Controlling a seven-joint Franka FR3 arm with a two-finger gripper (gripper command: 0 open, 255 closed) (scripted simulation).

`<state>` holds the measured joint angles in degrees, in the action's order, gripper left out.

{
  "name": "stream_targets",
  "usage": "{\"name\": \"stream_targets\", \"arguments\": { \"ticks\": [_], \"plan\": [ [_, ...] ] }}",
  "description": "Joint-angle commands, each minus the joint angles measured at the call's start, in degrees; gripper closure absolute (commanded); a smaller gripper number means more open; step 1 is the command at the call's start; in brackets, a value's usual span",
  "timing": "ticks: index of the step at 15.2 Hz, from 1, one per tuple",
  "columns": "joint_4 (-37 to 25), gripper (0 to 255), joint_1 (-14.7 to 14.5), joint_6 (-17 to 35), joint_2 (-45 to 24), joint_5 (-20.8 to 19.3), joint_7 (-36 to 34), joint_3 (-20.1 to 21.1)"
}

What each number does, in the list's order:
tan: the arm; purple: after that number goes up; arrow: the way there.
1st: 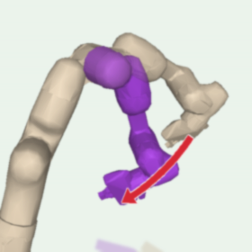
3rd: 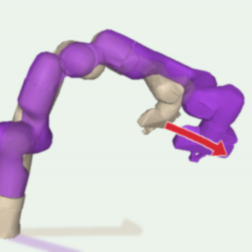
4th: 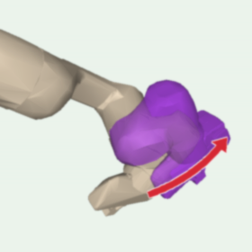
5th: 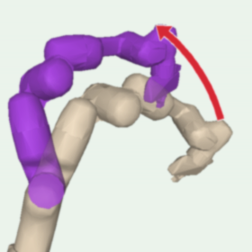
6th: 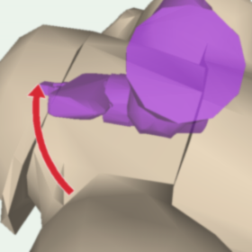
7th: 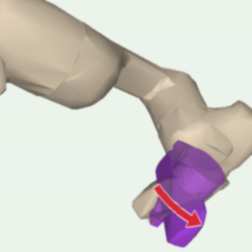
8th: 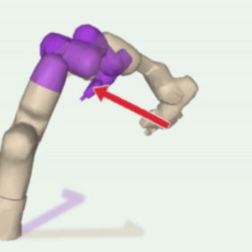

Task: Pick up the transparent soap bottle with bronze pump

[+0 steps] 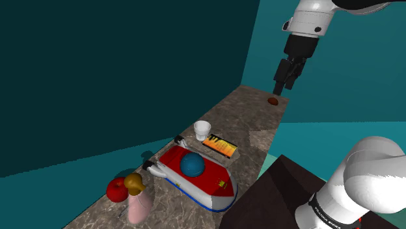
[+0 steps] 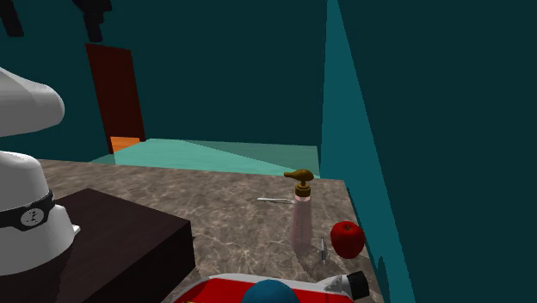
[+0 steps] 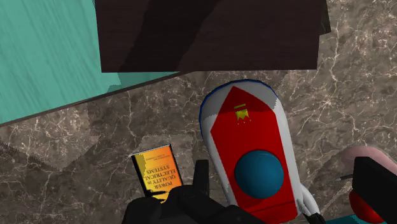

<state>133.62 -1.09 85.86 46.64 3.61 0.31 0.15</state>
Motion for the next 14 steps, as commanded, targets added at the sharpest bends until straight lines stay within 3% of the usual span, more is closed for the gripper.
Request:
{"name": "stream_targets", "arguments": {
  "ticks": [1,14],
  "plan": [
    [0.00,0,0.00,0.00,0.00,0.00,0.00,0.00],
    [2.05,0,-3.72,18.07,-15.09,6.92,-12.55,13.53]
  ]
}}
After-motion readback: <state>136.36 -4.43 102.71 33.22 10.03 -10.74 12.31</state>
